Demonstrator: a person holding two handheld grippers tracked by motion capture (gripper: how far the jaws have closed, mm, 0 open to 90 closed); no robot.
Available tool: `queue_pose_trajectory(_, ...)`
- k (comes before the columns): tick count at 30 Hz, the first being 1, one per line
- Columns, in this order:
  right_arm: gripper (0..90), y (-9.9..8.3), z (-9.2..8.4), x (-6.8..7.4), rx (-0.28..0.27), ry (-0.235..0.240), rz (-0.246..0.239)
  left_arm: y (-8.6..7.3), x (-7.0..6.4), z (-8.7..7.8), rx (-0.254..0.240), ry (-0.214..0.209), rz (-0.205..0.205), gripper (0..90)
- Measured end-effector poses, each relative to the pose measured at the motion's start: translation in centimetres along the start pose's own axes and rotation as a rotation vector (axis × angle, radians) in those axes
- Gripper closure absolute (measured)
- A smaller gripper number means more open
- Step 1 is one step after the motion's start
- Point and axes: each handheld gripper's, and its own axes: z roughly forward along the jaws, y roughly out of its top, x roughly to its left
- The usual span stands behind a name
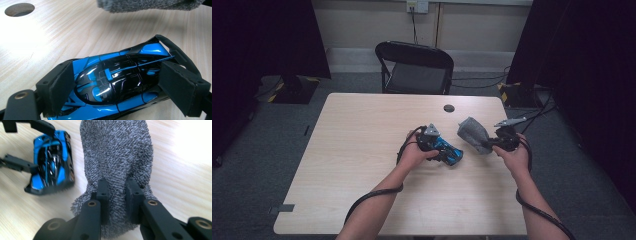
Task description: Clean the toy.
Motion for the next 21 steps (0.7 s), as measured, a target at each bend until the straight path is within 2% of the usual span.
queue_pose_trajectory(5,76.3,1.1,1.1,0.9,-0.009,-0.002,0.003,-0.1,0.0,0.0,-0.004,-0.002,0.000,13.3)
queue_pose_trajectory(16,76.3,2.6,3.1,1.3,0.001,-0.017,0.001,-0.3,0.0,0.0,-0.019,-0.003,-0.002,13.3)
queue_pose_trajectory(21,76.3,3.2,4.8,1.7,0.014,-0.008,-0.008,-0.3,0.1,0.0,-0.021,-0.008,0.002,13.3)
